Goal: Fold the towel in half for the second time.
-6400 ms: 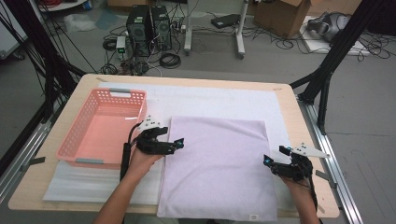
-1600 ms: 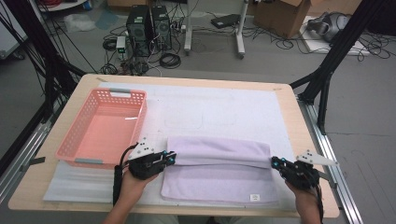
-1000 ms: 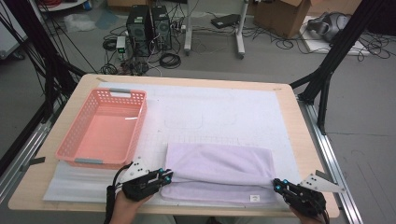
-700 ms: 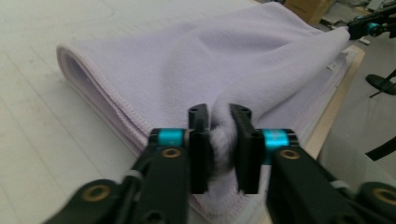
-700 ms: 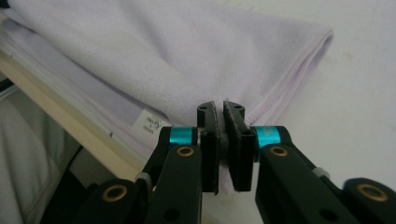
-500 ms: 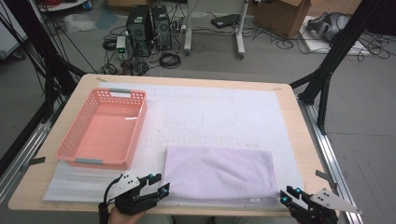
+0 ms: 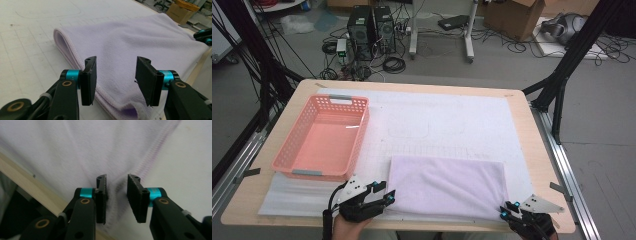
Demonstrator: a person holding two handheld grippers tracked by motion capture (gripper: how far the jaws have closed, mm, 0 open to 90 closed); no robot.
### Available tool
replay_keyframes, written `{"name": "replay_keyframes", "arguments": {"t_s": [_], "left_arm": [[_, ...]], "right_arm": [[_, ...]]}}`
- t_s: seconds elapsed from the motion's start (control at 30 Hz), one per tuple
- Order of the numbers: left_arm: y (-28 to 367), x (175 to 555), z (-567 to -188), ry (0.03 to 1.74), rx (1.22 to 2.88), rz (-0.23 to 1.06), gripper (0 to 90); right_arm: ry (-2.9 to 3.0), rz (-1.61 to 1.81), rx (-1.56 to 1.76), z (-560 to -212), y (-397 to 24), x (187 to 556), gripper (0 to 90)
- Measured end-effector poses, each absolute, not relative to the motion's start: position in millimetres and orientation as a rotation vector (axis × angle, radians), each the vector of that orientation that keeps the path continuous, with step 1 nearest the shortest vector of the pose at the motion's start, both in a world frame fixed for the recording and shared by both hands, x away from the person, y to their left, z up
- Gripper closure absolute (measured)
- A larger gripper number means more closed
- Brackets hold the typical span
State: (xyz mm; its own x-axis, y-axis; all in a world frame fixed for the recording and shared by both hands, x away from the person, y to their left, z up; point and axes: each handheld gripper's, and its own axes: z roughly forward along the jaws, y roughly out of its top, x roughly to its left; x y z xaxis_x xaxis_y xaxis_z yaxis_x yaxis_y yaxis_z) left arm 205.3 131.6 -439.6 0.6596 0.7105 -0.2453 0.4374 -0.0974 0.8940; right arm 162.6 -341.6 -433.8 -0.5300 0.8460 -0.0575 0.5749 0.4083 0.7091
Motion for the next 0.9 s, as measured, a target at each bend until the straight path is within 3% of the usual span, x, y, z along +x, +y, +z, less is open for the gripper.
{"name": "replay_keyframes", "arguments": {"t_s": [0.13,0.33,0.4,0.47,0.57,0.6,0.67,0.77,0.9], "left_arm": [[129,218,-438,0.930,1.735,0.292,48.5],[127,233,-434,0.929,1.734,0.293,48.4],[127,239,-434,0.929,1.736,0.286,48.3],[127,245,-434,0.930,1.741,0.286,48.1],[126,253,-434,0.946,1.745,0.304,47.2],[125,258,-433,0.961,1.745,0.317,46.9],[122,266,-433,0.976,1.750,0.309,45.6],[115,283,-434,0.997,1.787,0.324,43.1],[110,307,-437,1.058,1.811,0.321,42.7]], "right_arm": [[2.097,1.095,1.276,-422,-359,171,57.7],[2.002,1.131,1.479,-434,-364,239,57.7],[2.042,1.150,1.491,-439,-357,261,64.5],[2.090,1.059,1.468,-443,-352,273,85.1],[2.042,0.999,1.478,-443,-351,278,85.5],[2.052,0.979,1.479,-442,-349,278,83.9],[2.062,0.972,1.469,-436,-350,277,65.9],[1.984,1.159,1.519,-428,-363,283,48.6],[2.066,1.188,1.512,-440,-361,302,43.4]]}}
